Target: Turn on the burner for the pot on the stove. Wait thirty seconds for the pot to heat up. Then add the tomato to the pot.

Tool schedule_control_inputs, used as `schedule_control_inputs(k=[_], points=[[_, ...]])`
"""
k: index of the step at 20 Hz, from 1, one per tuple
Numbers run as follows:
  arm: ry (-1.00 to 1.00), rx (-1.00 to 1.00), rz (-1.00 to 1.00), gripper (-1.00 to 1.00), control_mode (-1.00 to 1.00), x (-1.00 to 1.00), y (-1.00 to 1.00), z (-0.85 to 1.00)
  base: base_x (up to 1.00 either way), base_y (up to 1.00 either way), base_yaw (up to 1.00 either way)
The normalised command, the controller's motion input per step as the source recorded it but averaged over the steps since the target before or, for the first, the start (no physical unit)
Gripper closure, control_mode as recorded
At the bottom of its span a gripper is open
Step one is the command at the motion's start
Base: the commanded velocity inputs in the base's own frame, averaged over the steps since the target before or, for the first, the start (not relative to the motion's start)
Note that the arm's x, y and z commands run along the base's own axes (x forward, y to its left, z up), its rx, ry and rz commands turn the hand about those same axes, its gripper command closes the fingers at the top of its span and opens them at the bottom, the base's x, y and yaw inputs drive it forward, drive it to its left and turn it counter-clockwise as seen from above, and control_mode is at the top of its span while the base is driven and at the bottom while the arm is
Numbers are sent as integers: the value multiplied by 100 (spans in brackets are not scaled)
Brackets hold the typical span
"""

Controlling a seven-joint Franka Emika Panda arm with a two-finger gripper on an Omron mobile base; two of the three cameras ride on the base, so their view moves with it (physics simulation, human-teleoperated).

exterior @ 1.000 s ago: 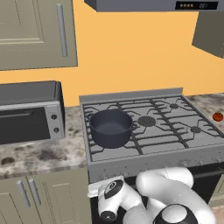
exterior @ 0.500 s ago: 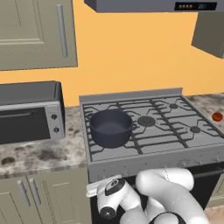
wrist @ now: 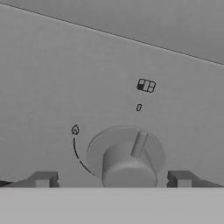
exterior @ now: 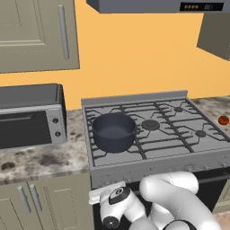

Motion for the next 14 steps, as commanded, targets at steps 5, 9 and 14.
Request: schedule_control_inputs(k=[5, 9, 14], points=[[-8, 0, 0, -100, -100, 0, 9, 13, 0, 0, 0], [-5, 0, 0, -100, -100, 0, 0, 0, 0, 0, 0], [-1, 0, 0, -100, -100, 0, 0, 0, 0, 0, 0]])
